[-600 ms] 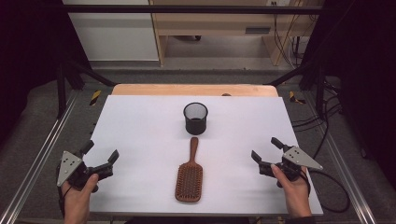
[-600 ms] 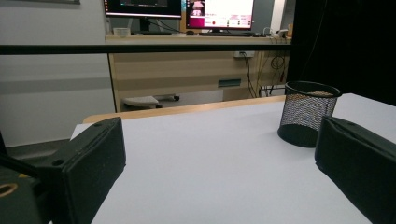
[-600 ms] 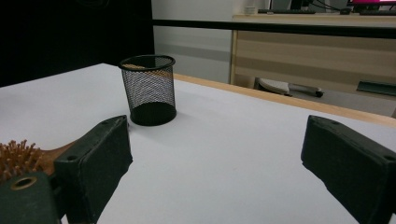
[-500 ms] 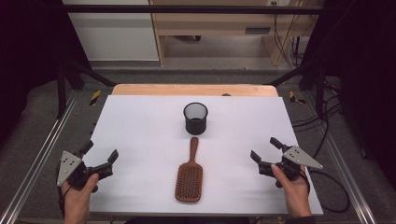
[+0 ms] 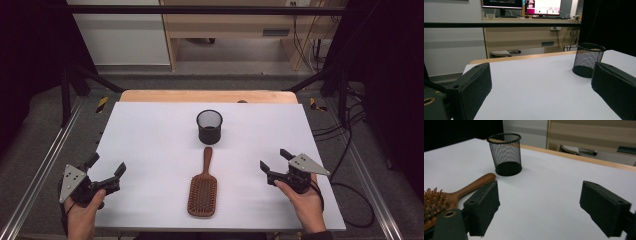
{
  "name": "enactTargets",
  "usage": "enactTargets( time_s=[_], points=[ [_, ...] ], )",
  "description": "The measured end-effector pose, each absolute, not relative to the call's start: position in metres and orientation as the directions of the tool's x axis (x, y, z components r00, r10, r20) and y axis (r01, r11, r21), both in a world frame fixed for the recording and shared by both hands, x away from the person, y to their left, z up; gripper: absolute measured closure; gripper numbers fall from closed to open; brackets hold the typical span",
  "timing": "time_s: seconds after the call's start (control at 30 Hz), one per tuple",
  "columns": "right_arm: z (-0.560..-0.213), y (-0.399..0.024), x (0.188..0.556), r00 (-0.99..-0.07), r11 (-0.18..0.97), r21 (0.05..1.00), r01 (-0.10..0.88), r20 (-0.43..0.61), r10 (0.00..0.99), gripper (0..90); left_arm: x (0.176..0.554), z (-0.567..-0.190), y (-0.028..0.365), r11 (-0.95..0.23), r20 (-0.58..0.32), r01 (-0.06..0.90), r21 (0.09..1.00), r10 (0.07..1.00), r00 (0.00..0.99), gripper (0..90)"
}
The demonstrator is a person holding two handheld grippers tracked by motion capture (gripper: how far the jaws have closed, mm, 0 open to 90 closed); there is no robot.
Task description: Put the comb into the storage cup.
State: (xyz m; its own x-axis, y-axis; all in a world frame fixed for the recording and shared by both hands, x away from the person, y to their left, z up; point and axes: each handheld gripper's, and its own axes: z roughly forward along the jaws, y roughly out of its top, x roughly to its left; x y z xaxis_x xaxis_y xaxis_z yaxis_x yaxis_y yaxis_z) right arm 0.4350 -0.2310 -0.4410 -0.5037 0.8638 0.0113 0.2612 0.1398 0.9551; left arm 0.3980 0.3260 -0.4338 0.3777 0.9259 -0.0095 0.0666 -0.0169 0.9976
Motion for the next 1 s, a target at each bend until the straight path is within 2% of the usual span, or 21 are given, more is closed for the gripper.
enactTargets(
  time_s=[0.17, 0.23, 0.27, 0.43, 0.6, 0.77, 1.0],
  points=[
    [-0.431, -0.215, 0.442, -0.533, 0.204, 0.940, 0.273, -0.028, 0.846, 45.3, 0.398, -0.433, 0.325, -0.018, -0.008, 0.066, 0.998, 0.925, 0.379, 3.5],
    [-0.429, -0.211, 0.443, -0.543, 0.218, 0.938, 0.269, -0.039, 0.839, 48.8, 0.397, -0.433, 0.325, -0.021, -0.005, 0.065, 0.998, 0.923, 0.385, 3.5],
    [-0.424, -0.200, 0.445, -0.574, 0.262, 0.932, 0.252, -0.075, 0.816, 59.4, 0.397, -0.433, 0.325, -0.025, -0.002, 0.065, 0.998, 0.923, 0.386, 3.5],
    [-0.414, -0.178, 0.455, -0.619, 0.329, 0.917, 0.226, -0.125, 0.775, 75.3, 0.396, -0.433, 0.323, -0.032, 0.004, 0.065, 0.997, 0.922, 0.387, 3.5],
    [-0.401, -0.151, 0.467, -0.673, 0.396, 0.897, 0.197, -0.170, 0.720, 84.9, 0.397, -0.433, 0.322, -0.037, 0.009, 0.065, 0.997, 0.921, 0.389, 3.5],
    [-0.392, -0.128, 0.479, -0.709, 0.437, 0.879, 0.191, -0.185, 0.680, 90.0, 0.396, -0.433, 0.322, -0.043, 0.015, 0.062, 0.997, 0.920, 0.391, 3.5],
    [-0.391, -0.102, 0.494, -0.743, 0.500, 0.845, 0.192, -0.207, 0.636, 90.0, 0.397, -0.433, 0.323, -0.047, 0.019, 0.063, 0.997, 0.921, 0.390, 3.6]
  ],
)
